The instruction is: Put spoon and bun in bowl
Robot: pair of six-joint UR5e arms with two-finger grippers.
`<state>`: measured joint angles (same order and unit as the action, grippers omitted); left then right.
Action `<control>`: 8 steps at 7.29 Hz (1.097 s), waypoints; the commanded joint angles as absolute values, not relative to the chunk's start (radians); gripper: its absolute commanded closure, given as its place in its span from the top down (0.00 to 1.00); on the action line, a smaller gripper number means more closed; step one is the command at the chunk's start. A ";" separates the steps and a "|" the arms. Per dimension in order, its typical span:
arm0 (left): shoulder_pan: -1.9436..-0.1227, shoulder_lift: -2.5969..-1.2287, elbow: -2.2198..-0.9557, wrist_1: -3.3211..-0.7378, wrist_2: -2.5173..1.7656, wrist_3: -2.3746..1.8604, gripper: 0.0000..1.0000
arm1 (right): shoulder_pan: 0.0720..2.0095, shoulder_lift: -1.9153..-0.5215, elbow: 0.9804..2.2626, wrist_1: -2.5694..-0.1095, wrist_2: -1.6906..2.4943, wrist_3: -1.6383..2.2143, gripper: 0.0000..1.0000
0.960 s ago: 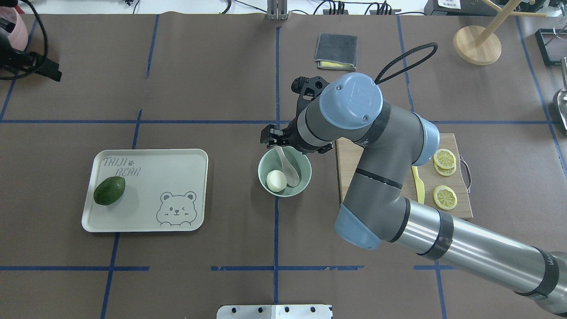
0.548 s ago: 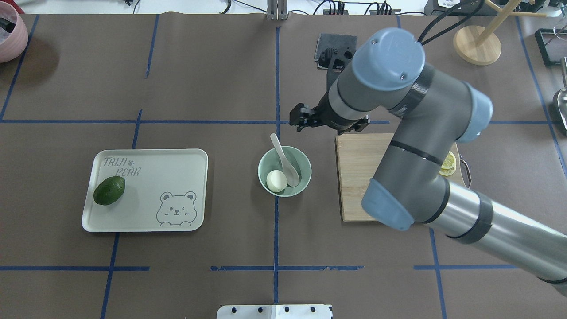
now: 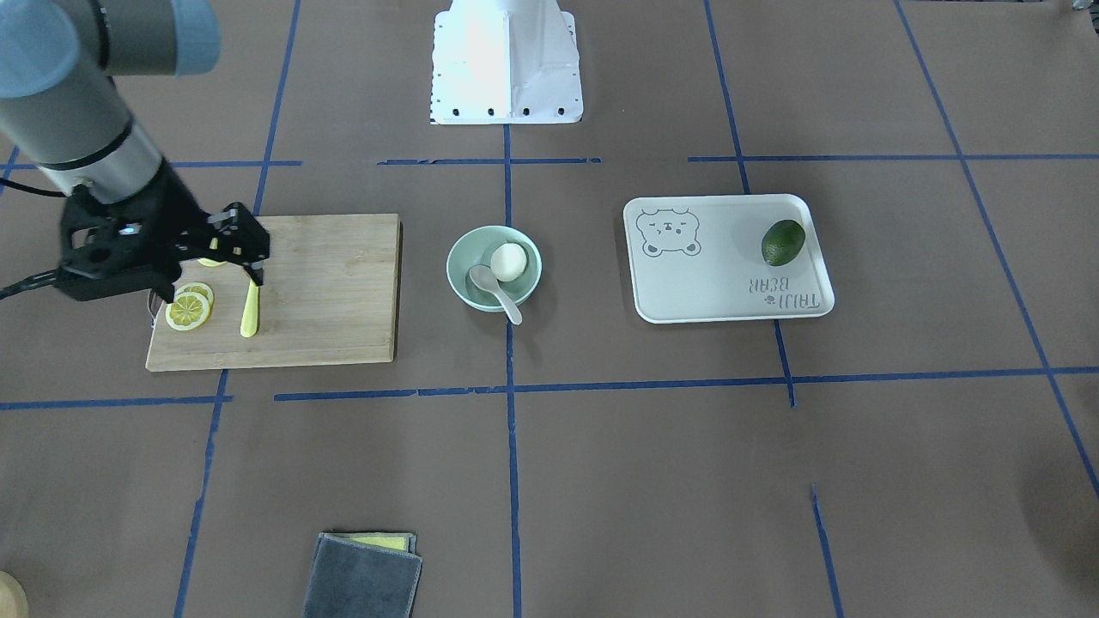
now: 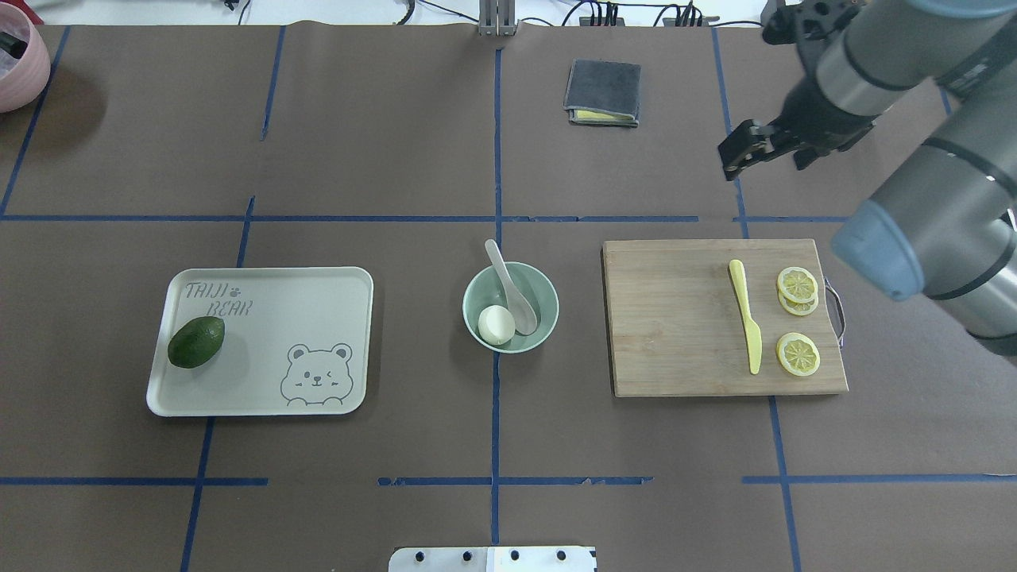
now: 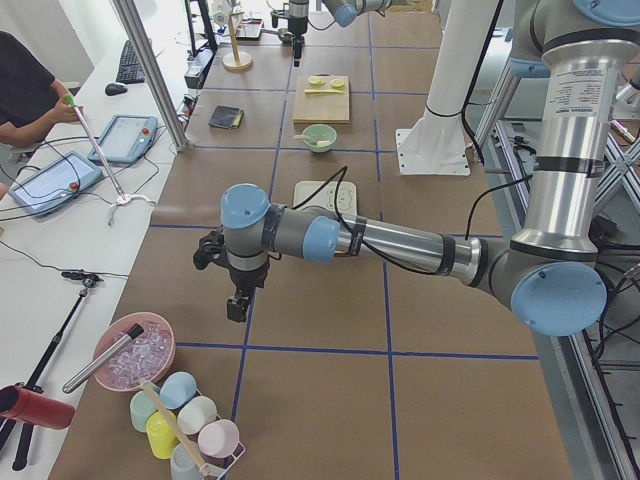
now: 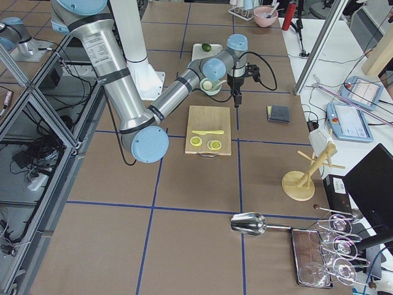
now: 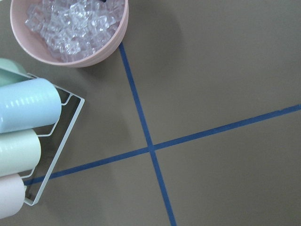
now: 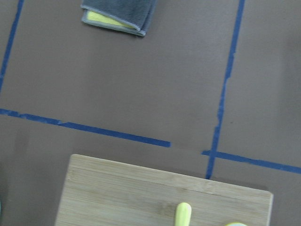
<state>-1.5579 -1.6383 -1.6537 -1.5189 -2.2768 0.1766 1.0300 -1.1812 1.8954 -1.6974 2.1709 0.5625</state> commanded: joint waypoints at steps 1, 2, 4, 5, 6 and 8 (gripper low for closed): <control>-1.569 -1.632 -1.629 -1.395 -2.371 0.189 1.00 | 1.207 -1.329 1.869 -1.698 2.277 0.260 1.00; -1.568 -1.634 -1.608 -1.397 -2.376 0.186 1.00 | 1.271 -1.376 1.843 -1.698 2.324 0.168 1.00; -1.566 -1.634 -1.574 -1.407 -2.372 0.186 1.00 | 1.374 -1.420 1.755 -1.697 2.332 -0.010 1.00; -1.566 -1.631 -1.572 -1.408 -2.370 0.181 1.00 | 1.423 -1.425 1.693 -1.694 2.341 -0.096 1.00; -1.566 -1.628 -1.565 -1.407 -2.373 0.181 1.00 | 1.472 -1.427 1.637 -1.694 2.371 -0.162 1.00; -1.566 -1.629 -1.563 -1.408 -2.375 0.181 1.00 | 1.563 -1.448 1.568 -1.690 2.402 -0.213 1.00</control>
<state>-1.5662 -1.6294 -1.5657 -1.4071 -2.3737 0.1813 1.4990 -1.4368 1.6223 -1.6923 2.3862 -0.1631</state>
